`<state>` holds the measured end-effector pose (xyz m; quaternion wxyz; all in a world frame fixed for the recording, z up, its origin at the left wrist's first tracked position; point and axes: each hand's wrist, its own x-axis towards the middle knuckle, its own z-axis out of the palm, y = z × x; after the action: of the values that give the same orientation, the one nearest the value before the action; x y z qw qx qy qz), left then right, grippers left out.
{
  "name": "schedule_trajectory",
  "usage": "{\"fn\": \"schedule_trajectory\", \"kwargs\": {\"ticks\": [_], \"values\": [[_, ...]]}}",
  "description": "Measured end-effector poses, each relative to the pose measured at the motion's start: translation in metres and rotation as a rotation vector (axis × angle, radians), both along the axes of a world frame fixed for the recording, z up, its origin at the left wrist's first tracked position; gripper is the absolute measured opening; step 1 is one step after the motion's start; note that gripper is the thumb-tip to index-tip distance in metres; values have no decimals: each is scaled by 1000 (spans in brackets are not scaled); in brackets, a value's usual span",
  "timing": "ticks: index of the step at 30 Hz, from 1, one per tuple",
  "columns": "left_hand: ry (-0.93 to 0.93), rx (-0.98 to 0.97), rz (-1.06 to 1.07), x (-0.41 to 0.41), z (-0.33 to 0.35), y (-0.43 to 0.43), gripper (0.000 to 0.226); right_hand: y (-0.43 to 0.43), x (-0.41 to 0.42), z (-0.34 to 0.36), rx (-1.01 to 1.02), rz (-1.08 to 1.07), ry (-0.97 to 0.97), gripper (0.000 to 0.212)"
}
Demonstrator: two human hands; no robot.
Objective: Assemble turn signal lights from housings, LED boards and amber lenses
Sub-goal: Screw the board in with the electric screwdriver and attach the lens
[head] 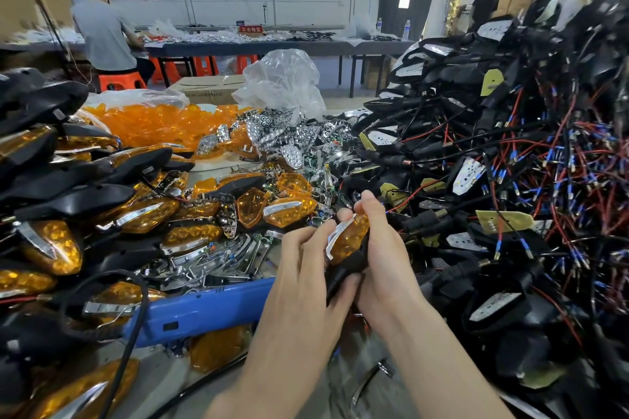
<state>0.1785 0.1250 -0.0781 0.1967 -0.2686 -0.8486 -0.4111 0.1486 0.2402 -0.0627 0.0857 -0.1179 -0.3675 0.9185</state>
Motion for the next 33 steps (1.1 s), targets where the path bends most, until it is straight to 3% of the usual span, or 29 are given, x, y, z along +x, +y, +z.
{"fn": "schedule_trajectory", "kwargs": {"ticks": [8,14,23,33], "values": [[17,63,50,1,-2,6,57,-1,3,5,-147,22,34,23],[103,-43,99,-4,-5,8,51,-1,0,1,-198,-40,34,24],[271,-214,249,-9,-1,4,36,-4,-5,-5,-129,-72,10,21],[217,-170,182,-11,-4,3,30,-2,-8,-10,-127,-81,12,24]]}}
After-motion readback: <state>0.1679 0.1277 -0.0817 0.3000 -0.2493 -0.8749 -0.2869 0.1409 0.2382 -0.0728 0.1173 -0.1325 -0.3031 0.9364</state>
